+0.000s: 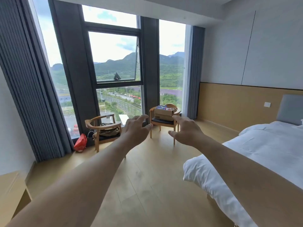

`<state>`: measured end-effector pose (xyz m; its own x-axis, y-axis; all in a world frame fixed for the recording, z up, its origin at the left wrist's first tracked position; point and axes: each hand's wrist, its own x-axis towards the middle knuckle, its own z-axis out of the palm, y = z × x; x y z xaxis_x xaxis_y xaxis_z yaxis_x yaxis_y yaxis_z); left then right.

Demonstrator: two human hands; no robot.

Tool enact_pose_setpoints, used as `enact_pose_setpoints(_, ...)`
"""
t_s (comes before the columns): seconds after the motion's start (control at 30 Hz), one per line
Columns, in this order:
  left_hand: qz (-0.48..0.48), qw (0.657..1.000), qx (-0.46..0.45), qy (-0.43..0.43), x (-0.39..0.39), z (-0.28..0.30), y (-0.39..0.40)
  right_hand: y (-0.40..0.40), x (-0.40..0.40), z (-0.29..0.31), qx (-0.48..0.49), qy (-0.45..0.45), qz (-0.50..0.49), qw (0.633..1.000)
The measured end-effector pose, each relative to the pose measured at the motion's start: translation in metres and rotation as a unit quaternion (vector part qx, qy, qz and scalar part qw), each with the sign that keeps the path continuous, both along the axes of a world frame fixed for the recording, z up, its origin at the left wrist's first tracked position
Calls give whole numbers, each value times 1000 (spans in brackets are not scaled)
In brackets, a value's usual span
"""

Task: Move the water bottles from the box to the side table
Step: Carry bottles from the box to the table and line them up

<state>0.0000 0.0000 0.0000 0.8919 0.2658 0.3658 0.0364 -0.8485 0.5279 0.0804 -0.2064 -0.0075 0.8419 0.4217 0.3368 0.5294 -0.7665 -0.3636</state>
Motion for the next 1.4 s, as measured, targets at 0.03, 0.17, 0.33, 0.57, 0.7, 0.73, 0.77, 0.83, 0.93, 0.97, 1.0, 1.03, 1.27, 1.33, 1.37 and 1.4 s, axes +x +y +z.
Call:
enact_pose_setpoints(0.03, -3, 1000, 0, 1, 18, -2, 4, 6, 19, -3, 4, -1, 5, 1000)
enact_pose_setpoints(0.17, 11, 1000, -3, 10, 109, -7, 33, 33, 115, -7, -10, 11, -1, 1000)
enact_pose_setpoints(0.33, 27, 1000, -8, 14, 234, 14, 66, 70, 242, 15, -14, 18, 4, 1000)
enact_pose_setpoints(0.57, 32, 999, -12, 30, 376, 17, 111, 130, 387, 19, -26, 22, 15, 999)
enact_pose_setpoints(0.7, 28, 999, -23, 35, 444, 6, 148, 169, 456, 5, -41, 39, 9, 998)
enact_pose_setpoints(0.73, 25, 999, -24, 37, 466, 1, 163, 183, 478, 1, -42, 40, 7, 998)
enact_pose_setpoints(0.77, 22, 999, -22, 39, 489, -4, 178, 198, 499, -3, -41, 37, 4, 998)
enact_pose_setpoints(0.83, 12, 999, -23, 36, 534, -12, 210, 229, 541, -10, -35, 33, 3, 999)
enact_pose_setpoints(0.93, 0, 999, -27, 32, 602, -18, 261, 278, 600, -17, -27, 36, -6, 999)
enact_pose_setpoints(0.97, -3, 999, -27, 35, 625, -18, 278, 293, 620, -17, -23, 40, -13, 999)
enact_pose_setpoints(1.0, -6, 999, -27, 41, 648, -16, 295, 309, 640, -17, -21, 43, -19, 999)
enact_pose_setpoints(1.03, -8, 999, -27, 45, 671, -14, 311, 323, 660, -15, -18, 45, -26, 998)
enact_pose_setpoints(1.27, -24, 998, -34, 54, 815, -15, 397, 398, 792, -15, -17, 52, -60, 997)
enact_pose_setpoints(1.33, -31, 997, -32, 58, 851, -21, 414, 417, 828, -19, -15, 60, -69, 996)
enact_pose_setpoints(1.37, -33, 997, -31, 59, 870, -24, 422, 426, 847, -21, -12, 63, -73, 995)
enact_pose_setpoints(1.4, -35, 997, -31, 59, 890, -26, 431, 436, 866, -24, -10, 63, -75, 995)
